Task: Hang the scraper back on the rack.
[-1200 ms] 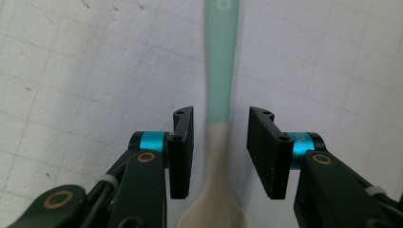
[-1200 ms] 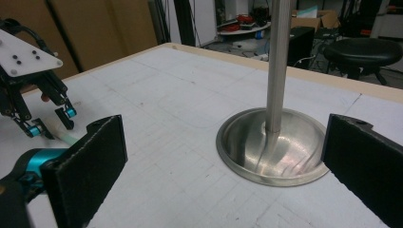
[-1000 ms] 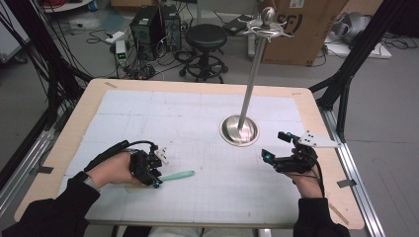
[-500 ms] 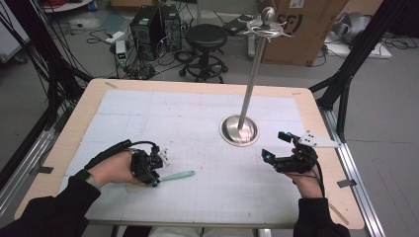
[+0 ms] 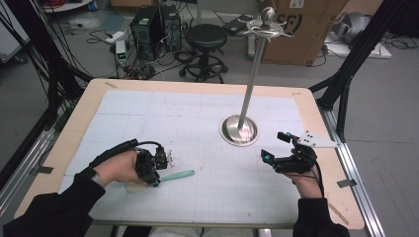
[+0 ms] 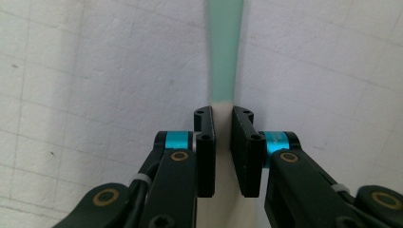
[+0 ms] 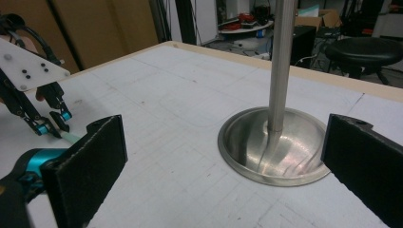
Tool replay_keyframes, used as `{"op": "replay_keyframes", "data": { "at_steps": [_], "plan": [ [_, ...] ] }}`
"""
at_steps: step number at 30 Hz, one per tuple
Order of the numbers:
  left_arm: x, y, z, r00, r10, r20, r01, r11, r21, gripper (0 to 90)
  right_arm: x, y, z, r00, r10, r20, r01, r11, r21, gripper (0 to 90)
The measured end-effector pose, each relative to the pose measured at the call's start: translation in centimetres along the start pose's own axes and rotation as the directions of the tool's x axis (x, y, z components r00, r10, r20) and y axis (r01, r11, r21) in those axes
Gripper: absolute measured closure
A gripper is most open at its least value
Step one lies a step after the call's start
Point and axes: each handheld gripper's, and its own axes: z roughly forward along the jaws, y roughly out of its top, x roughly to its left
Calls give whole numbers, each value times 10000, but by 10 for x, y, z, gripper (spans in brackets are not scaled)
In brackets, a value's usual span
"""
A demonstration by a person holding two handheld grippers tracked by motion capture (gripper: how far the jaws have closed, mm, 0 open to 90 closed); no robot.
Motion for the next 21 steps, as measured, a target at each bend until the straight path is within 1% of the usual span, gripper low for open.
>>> {"op": "replay_keyframes", "data": {
  "at_steps": [4, 6, 9, 11, 12, 13, 14, 16, 17, 18, 20, 21],
  "plan": [
    [2, -7, -2, 9999, -134, 77, 137, 9987, -497, 808, -1, 0, -1, 10000, 28, 4, -28, 10000, -36, 3],
    [2, -9, -5, 9998, -204, 49, 207, 9973, -709, 808, -2, -1, -2, 10000, 61, 33, -61, 10000, -31, 3],
    [3, -12, -12, 9994, -345, 87, 353, 9902, -1352, 808, -2, -1, -3, 9999, 95, 76, -95, 10000, -5, 3],
    [4, -14, -17, 9985, -504, 192, 530, 9823, -1799, 808, -2, -1, -3, 9999, 78, 77, -78, 10000, -9, 3],
    [5, -15, -19, 9985, -530, 161, 551, 9781, -2006, 808, -2, -1, -3, 9999, 85, 90, -85, 10000, -4, 4],
    [6, -18, -23, 9970, -729, 251, 768, 9686, -2364, 808, -2, -1, -3, 9999, 79, 103, -79, 10000, -7, 3],
    [6, -18, -23, 9970, -729, 251, 768, 9686, -2364, 808, -2, -1, -3, 9999, 79, 103, -79, 10000, -7, 3],
    [8, -19, -27, 9951, -961, 225, 986, 9583, -2683, 807, -2, -2, -2, 9999, 68, 110, -68, 10000, 17, 3],
    [8, -20, -29, 9946, -1023, 163, 1027, 9524, -2872, 808, -2, -2, -2, 9999, 55, 112, -55, 10000, 21, 3],
    [9, -21, -30, 9936, -1103, 247, 1126, 9452, -3066, 807, -2, -2, -2, 9999, 59, 99, -59, 10000, 16, 3],
    [9, -21, -34, 9928, -1160, 287, 1188, 9320, -3425, 807, -2, -1, -2, 10000, 42, 89, -42, 10000, 4, 4],
    [10, -21, -35, 9922, -1186, 384, 1245, 9255, -3577, 808, -2, -1, -3, 9999, 68, 96, -68, 10000, 14, 4]
  ]
}}
